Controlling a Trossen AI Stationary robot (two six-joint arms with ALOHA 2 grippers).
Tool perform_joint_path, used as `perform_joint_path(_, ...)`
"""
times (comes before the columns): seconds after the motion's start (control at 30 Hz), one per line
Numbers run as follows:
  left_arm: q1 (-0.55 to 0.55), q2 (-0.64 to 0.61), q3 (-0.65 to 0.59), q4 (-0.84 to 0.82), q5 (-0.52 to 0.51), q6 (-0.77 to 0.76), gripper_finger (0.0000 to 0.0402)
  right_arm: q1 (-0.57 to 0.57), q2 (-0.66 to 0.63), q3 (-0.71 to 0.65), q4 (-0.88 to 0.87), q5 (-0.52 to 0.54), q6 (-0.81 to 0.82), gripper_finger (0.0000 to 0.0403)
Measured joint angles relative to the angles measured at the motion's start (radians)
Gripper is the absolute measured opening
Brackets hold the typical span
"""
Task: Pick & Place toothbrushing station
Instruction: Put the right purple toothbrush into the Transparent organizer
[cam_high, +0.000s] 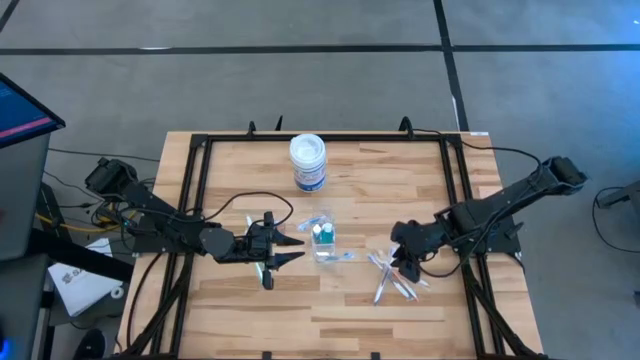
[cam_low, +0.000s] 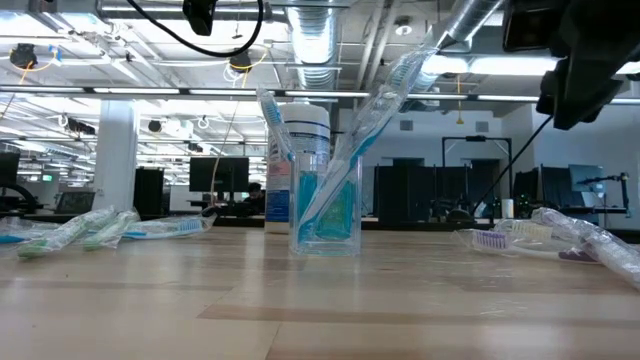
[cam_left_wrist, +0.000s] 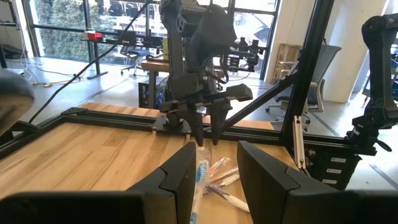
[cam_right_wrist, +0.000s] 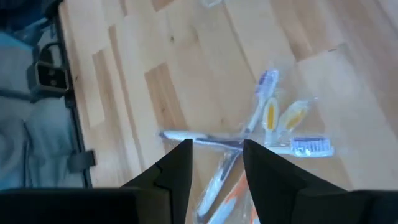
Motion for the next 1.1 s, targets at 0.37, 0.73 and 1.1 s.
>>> perform_joint_path(0.37, 0.0, 0.0, 0.0, 0.0, 0.0, 0.0, 0.0111, 0.03, 0.016, -0.01, -0.03, 0.041, 0.128, 0.0133)
perform_joint_path(0.73, 0.0, 0.0, 0.0, 0.001, 0.0, -0.004, 0.0111, 0.054, 0.016, -0.136, -0.011, 0.179, 0.295, 0.014)
perform_joint_path(1.1, -0.003, 0.0, 0.0, 0.002, 0.003, -0.024, 0.0111, 0.066, 0.016, -0.196, 0.097, 0.209, 0.361, 0.0181)
